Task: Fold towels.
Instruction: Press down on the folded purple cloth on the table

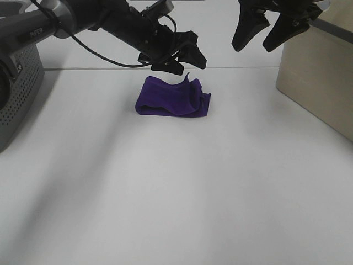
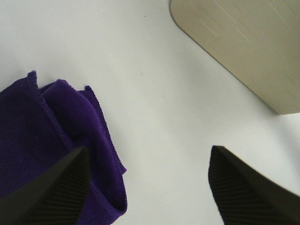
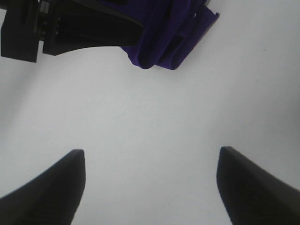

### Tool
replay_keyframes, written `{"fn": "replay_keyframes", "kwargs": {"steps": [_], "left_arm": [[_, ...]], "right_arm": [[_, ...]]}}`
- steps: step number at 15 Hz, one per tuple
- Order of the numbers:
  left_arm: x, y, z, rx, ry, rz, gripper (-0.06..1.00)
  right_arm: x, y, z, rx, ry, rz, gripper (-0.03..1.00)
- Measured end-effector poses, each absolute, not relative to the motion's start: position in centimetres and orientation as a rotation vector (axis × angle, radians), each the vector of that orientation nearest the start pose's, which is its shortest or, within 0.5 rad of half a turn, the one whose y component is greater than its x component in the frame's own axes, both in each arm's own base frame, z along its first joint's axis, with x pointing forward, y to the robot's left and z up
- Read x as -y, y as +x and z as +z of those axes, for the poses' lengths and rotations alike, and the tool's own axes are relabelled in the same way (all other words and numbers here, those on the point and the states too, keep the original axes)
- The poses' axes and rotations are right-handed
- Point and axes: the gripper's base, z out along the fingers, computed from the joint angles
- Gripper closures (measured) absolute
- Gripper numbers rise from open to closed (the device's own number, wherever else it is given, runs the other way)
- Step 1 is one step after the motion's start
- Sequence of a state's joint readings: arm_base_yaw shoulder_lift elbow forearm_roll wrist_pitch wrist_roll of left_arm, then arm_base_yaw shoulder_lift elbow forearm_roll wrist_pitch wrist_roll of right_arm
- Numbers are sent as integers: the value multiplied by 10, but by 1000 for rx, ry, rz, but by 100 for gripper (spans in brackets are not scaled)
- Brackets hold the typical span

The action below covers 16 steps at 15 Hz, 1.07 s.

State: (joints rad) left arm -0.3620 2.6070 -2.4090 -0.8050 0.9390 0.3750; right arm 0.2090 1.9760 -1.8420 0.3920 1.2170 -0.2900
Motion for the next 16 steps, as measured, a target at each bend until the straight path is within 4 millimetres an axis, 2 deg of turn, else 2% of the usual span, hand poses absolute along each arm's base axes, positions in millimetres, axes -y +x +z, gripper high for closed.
{"fn": "replay_keyframes", "kwargs": {"steps": [3, 5, 6, 9, 10, 12, 14, 16], "left_arm": [[240, 509, 179, -2396, 529, -956, 28], [222, 514, 197, -2383, 569, -817, 28], [216, 515, 200, -2385, 573, -779, 28], [164, 525, 217, -2454, 490, -534, 28], [147, 526, 224, -2487, 442, -468, 28], [110, 523, 236, -2588, 352, -284, 28], [94, 521, 234, -2651, 340, -185, 28], [90, 519, 233, -2686, 345, -150, 28]], "right_arm": [[-120, 410, 297, -2715, -577, 528, 20], [-121, 410, 298, -2713, -575, 539, 20], [-122, 410, 298, -2710, -576, 549, 20], [-126, 416, 294, -2632, -654, 586, 20], [-130, 421, 288, -2603, -658, 615, 20], [-138, 440, 261, -2557, -688, 653, 20], [-159, 458, 240, -2482, -823, 640, 20], [-185, 475, 224, -2381, -931, 622, 20]]}}
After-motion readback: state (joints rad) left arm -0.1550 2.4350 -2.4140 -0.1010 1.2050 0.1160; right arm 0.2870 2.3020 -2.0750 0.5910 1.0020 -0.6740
